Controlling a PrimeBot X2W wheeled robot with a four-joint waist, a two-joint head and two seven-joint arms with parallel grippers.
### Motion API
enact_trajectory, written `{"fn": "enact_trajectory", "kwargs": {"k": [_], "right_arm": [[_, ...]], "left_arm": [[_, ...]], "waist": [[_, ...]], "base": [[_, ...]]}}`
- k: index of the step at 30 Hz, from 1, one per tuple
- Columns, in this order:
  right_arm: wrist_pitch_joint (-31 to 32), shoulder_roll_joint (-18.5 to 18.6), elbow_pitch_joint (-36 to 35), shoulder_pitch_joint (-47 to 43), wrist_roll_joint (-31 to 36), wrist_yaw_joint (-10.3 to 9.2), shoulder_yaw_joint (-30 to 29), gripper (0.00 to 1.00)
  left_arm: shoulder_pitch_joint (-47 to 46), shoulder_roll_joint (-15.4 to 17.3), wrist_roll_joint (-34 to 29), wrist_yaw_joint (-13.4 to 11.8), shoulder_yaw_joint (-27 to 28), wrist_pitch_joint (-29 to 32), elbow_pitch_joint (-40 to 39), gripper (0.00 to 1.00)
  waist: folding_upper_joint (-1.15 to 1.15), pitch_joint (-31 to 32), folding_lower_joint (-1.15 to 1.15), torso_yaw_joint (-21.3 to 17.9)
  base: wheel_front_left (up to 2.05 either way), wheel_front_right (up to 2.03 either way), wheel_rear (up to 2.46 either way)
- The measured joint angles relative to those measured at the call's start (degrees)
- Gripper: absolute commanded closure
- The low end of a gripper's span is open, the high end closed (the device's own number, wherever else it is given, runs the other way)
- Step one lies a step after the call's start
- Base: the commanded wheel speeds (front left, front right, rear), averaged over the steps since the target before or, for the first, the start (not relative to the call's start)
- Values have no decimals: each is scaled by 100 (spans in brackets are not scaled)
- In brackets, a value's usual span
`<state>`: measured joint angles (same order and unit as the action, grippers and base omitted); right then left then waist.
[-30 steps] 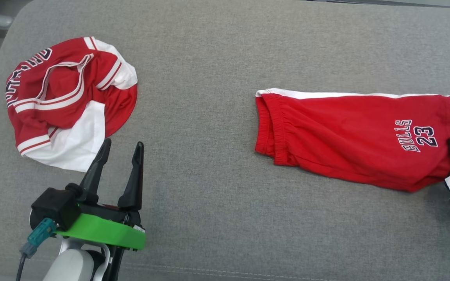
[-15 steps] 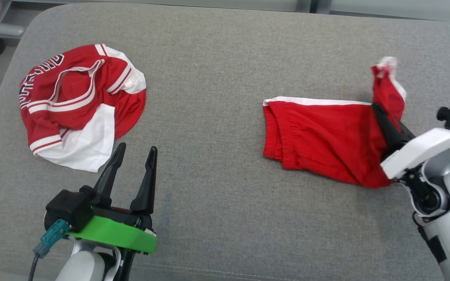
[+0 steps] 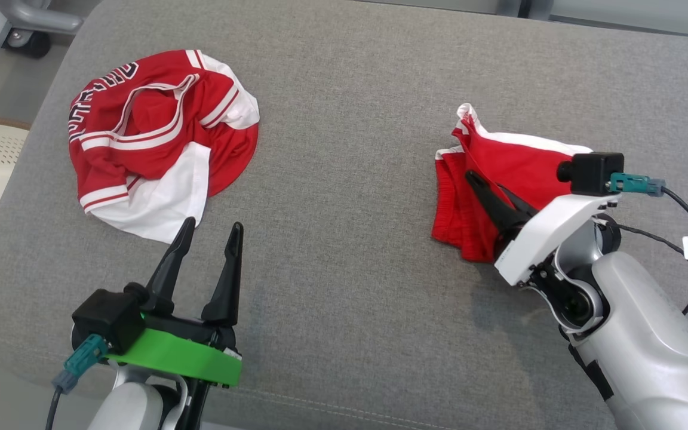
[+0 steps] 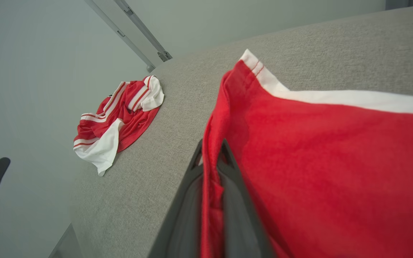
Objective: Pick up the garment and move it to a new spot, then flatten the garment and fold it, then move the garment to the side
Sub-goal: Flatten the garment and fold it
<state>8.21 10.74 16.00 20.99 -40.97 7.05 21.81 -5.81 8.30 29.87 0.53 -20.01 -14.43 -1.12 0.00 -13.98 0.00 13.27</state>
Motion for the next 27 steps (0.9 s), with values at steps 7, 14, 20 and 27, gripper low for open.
{"fn": "enact_trajectory", "kwargs": {"k": [7,14,20,27], "right_arm": [[-2,-222,145,226,205,-8,215,0],[-291,-324,-118,421,367,-2,242,0],[-490,331,-258,252,683,-259,-130,0],[-498,605,29,-338,647,-414,-393,0]], "left_arm": [[0,5,-32,0,122,0,13,0],[2,92,-100,-2,253,0,-10,0],[10,167,-141,-8,360,0,-146,0],[13,170,-147,-4,316,0,-164,0]], "waist": [[0,-84,0,28],[0,-92,0,-172],[0,-72,0,-437],[0,-113,0,-610]], "base": [[0,0,0],[0,0,0],[0,0,0],[0,0,0]]}}
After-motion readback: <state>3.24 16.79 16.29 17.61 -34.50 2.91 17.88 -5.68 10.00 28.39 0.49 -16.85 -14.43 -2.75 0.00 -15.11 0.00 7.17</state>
